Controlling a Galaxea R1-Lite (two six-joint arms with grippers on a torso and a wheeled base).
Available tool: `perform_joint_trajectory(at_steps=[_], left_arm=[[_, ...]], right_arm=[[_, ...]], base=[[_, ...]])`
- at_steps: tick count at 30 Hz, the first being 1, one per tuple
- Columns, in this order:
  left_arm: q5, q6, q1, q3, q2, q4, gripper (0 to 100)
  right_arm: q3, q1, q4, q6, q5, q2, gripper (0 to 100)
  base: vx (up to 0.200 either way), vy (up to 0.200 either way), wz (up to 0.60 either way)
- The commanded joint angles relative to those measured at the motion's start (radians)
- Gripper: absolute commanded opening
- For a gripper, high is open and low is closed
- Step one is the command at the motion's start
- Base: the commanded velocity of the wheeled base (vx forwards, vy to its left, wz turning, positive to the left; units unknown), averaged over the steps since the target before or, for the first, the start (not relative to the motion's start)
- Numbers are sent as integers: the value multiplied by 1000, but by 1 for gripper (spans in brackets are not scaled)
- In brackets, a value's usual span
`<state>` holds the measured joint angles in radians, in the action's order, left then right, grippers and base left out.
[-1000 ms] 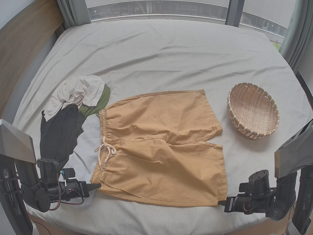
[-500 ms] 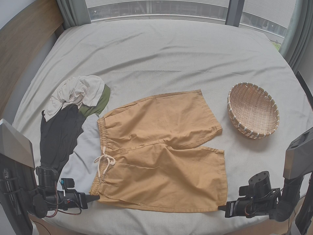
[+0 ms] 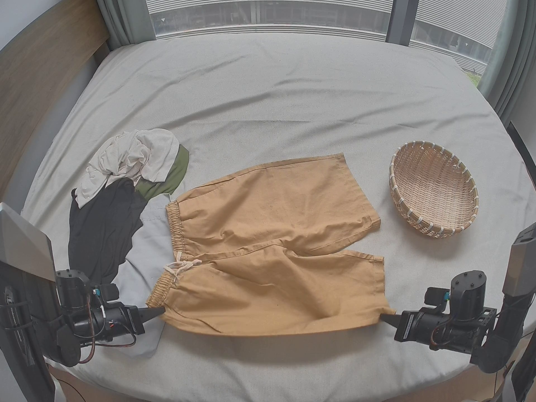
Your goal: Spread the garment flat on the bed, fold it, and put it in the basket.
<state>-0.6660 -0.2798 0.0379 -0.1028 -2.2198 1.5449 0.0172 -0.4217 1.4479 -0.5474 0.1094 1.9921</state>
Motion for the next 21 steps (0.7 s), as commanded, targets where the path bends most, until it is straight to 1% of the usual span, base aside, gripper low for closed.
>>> perform_joint_trajectory(at_steps=[1, 2, 3, 5, 6, 7, 8, 10, 11, 13, 16, 18, 20, 21], left_arm=[[-7, -33, -24, -74, 63, 9, 0], [-7, -47, -33, -89, 80, 9, 0], [-6, -81, -47, -104, 115, 9, 0], [-6, -91, -50, -109, 124, 9, 0], [-1, -136, -59, -123, 161, 9, 0], [0, -151, -62, -130, 172, 9, 0], [2, -194, -65, -149, 203, 9, 0], [3, -202, -65, -153, 209, 9, 0], [6, -223, -65, -178, 224, 9, 0], [14, -223, -64, -189, 224, 9, 0], [57, -228, -65, -201, 226, 9, 0], [62, -233, -67, -201, 227, 7, 0], [65, -239, -67, -199, 236, 7, 0], [65, -254, -69, -193, 253, 7, 0]], right_arm=[[33, 41, 60, 4, -4, -44, 0], [53, 46, 66, 4, -5, -42, 0], [84, 50, 65, 4, -5, -42, 0], [92, 52, 63, 4, -5, -44, 0], [124, 55, 62, 4, -5, -42, 0], [138, 55, 58, 4, -5, -44, 0], [175, 57, 54, 6, -5, -46, 0], [182, 57, 54, 6, -7, -46, 0], [227, 69, 54, 7, -7, -46, 0], [250, 73, 52, 9, -7, -46, 0], [306, 90, 45, 9, -7, -53, 0], [316, 93, 37, 9, -7, -58, 0], [334, 98, 9, 9, -7, -72, 0], [360, 98, -30, 9, -7, -102, 0]], base=[[0, 0, 0], [0, 0, 0], [0, 0, 0], [0, 0, 0], [0, 0, 0], [0, 0, 0], [0, 0, 0], [0, 0, 0], [0, 0, 0], [0, 0, 0], [0, 0, 0], [0, 0, 0], [0, 0, 0], [0, 0, 0]])
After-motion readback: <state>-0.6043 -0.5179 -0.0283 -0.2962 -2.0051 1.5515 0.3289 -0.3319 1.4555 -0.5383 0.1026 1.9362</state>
